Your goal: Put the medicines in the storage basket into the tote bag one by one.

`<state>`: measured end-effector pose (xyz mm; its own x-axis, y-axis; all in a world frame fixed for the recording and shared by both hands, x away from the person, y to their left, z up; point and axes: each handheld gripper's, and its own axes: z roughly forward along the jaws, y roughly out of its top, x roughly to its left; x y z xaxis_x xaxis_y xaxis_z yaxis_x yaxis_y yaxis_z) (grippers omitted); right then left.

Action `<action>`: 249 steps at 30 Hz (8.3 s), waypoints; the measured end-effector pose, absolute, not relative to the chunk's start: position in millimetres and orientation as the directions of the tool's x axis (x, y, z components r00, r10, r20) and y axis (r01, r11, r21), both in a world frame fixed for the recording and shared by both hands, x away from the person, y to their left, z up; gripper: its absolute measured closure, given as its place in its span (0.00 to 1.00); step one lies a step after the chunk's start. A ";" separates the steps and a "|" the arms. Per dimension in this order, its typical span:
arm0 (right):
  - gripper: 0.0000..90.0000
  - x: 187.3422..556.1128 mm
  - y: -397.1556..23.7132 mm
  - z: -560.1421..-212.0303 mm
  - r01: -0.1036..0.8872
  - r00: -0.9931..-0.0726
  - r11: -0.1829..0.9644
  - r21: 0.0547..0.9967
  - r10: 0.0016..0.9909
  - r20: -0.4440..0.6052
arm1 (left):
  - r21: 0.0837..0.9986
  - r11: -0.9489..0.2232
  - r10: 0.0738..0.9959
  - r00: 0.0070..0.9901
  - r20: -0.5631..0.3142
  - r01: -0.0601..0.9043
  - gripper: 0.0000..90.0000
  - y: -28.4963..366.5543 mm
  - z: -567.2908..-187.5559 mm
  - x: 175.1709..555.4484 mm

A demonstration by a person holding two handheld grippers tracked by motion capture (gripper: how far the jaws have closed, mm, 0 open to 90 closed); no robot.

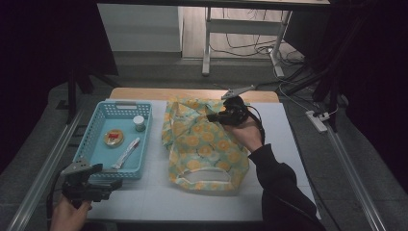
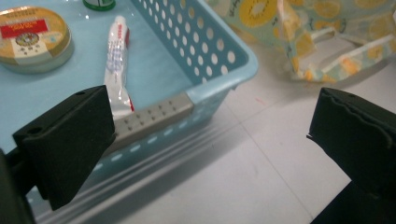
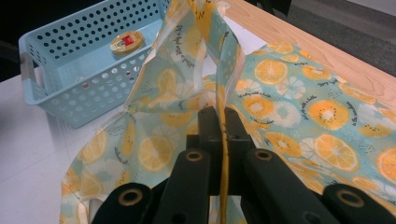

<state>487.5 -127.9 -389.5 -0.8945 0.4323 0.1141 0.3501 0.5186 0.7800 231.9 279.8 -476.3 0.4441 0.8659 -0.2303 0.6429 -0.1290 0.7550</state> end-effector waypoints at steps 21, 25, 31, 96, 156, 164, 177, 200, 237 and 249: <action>1.00 488.4 -127.5 -389.6 0.354 -0.892 0.517 0.779 0.437 0.115 | 0.745 -0.183 0.875 0.451 -0.174 0.642 0.00 283.9 -466.6 272.6; 1.00 488.8 -128.3 -389.2 0.351 -0.893 0.515 0.782 0.436 0.113 | 0.744 -0.183 0.881 0.443 -0.165 0.642 0.00 285.8 -464.3 280.6; 1.00 488.6 -127.4 -390.3 0.354 -0.892 0.517 0.780 0.437 0.115 | 0.733 -0.192 0.892 0.427 -0.146 0.653 0.00 286.9 -461.5 292.2; 1.00 488.6 -124.5 -395.6 0.348 -0.896 0.530 0.773 0.432 0.107 | 0.499 -0.236 0.943 0.321 -0.090 0.834 0.00 320.2 -507.5 428.4; 1.00 488.1 -129.5 -399.3 0.348 -0.892 0.509 0.787 0.439 0.110 | 0.546 -0.275 0.903 0.408 -0.137 0.791 0.23 301.3 -454.9 407.7; 1.00 488.7 -129.7 -396.6 0.348 -0.890 0.505 0.790 0.443 0.109 | 0.580 -0.318 0.870 0.474 -0.135 0.750 0.23 286.4 -439.3 395.9; 1.00 490.3 -126.8 -400.9 0.347 -0.890 0.509 0.787 0.444 0.105 | 0.615 -0.382 0.806 0.574 -0.144 0.690 0.23 255.0 -420.6 382.6; 1.00 492.3 -126.9 -401.8 0.351 -0.886 0.508 0.787 0.452 0.103 | 0.638 -0.490 0.685 0.715 -0.141 0.594 0.23 183.1 -402.9 386.8; 1.00 506.6 -128.1 -404.2 0.365 -0.872 0.495 0.789 0.478 0.104 | 0.617 -0.589 0.582 0.803 -0.125 0.523 0.23 75.5 -434.6 439.8; 1.00 514.8 -127.8 -406.9 0.386 -0.857 0.485 0.785 0.504 0.109 | 0.600 -0.602 0.594 0.798 -0.104 0.527 0.23 56.5 -458.2 460.3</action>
